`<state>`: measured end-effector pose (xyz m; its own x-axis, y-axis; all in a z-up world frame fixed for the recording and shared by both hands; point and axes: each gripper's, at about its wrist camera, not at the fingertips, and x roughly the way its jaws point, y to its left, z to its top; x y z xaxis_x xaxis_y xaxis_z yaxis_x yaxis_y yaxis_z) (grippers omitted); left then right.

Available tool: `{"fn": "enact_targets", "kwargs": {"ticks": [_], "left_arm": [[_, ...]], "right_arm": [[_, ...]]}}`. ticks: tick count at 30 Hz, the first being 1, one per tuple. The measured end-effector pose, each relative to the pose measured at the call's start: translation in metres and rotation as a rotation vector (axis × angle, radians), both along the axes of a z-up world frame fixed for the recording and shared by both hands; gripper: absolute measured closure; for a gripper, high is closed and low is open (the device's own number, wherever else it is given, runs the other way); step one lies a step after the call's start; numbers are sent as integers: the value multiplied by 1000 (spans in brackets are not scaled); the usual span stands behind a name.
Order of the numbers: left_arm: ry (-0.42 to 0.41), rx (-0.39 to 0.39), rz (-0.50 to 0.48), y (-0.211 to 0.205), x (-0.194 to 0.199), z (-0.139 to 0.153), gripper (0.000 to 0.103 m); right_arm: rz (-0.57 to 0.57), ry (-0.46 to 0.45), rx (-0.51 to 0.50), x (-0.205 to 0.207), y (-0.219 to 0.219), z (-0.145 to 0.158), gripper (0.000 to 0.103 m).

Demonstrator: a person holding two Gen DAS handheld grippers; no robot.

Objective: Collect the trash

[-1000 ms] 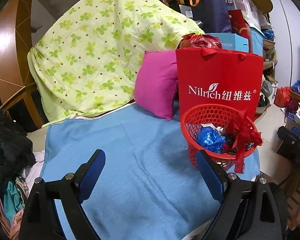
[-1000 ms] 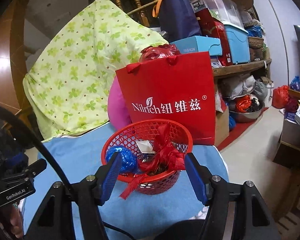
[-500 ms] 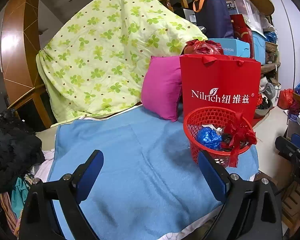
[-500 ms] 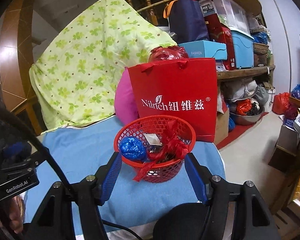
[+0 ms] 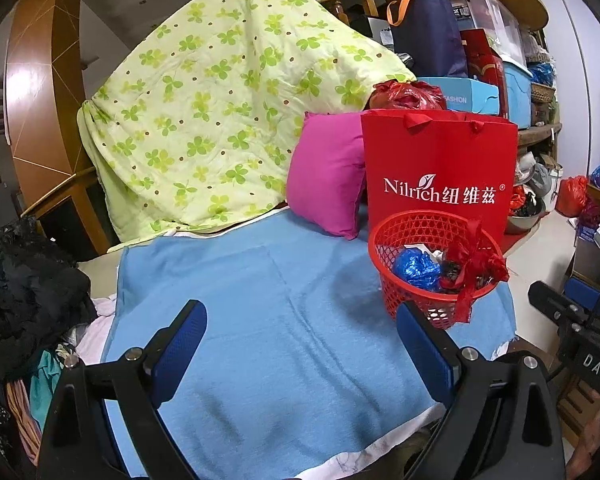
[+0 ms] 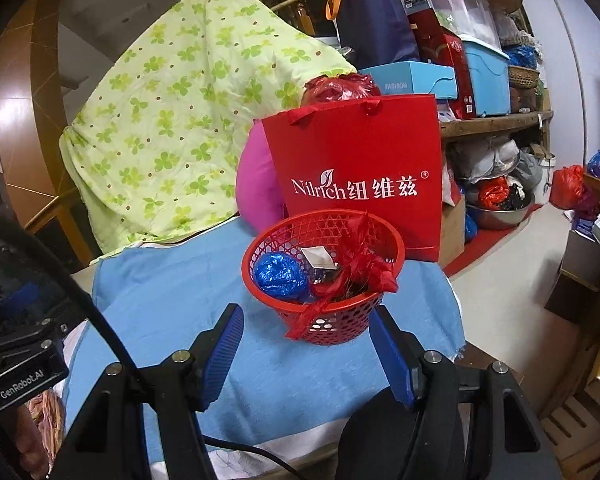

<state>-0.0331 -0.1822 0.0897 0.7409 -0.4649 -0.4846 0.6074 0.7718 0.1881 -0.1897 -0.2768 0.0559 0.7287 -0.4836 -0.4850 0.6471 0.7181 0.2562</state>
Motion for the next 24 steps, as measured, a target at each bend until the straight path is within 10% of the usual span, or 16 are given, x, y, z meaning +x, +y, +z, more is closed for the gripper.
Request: {"fn": "enact_targets", "kwargs": {"ticks": [24], "left_arm": [[28,39,27,-7,13,-15,7]], "right_arm": [[-16,-2,-59,16,-11,0,32]]}}
